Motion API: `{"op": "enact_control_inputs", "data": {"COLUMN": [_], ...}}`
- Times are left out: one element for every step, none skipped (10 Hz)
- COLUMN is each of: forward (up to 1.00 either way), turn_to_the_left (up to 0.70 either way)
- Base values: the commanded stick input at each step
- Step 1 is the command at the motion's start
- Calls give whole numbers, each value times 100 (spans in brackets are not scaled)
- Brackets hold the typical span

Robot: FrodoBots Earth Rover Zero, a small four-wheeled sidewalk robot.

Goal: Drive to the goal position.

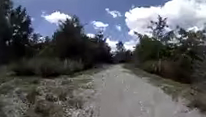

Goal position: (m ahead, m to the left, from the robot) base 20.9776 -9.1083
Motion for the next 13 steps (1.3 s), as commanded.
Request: {"op": "enact_control_inputs", "data": {"forward": [70,70,70,70,70,70,70,70,70,70,70,70,70], "turn_to_the_left": [-21,-34,-35,-35,-27,0,0,0,0,0,0,0,0]}}
